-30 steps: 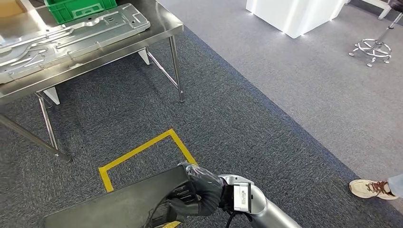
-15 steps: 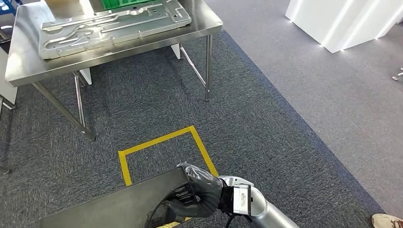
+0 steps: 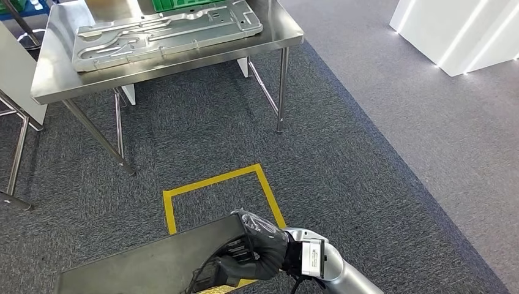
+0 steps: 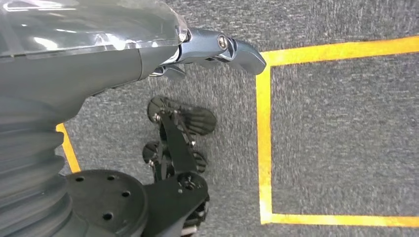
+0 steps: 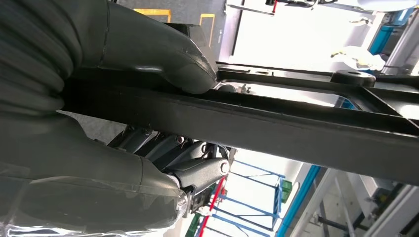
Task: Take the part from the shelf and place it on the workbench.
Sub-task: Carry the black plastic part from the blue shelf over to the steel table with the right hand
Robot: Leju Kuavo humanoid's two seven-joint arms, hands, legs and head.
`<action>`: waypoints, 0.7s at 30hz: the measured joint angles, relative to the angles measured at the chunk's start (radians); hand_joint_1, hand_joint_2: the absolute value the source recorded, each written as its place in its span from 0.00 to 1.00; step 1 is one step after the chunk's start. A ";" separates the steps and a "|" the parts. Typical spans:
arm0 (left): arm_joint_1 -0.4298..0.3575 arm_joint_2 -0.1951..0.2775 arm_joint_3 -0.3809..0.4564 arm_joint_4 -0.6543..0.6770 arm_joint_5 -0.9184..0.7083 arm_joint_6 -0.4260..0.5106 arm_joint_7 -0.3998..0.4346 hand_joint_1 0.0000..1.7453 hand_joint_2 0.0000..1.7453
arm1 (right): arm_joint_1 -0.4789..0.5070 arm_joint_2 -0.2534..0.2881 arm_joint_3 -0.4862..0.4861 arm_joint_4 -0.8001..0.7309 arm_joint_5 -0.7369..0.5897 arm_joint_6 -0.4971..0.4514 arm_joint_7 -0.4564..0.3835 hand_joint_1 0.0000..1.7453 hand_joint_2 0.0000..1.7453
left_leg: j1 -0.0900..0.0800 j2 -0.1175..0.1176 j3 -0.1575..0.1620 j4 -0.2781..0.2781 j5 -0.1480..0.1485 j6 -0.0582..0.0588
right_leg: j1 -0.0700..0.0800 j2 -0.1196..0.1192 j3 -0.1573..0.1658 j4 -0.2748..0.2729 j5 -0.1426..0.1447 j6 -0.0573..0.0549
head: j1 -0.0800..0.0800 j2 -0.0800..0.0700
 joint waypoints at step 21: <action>-0.001 0.003 -0.013 0.000 -0.003 -0.006 -0.012 0.00 1.00 | 0.010 0.000 -0.001 -0.006 -0.007 0.000 -0.001 0.98 1.00 | -0.004 0.019 0.030 -0.032 0.004 0.048 | 0.003 -0.006 -0.138 0.276 -0.117 0.034 | 0.001 0.000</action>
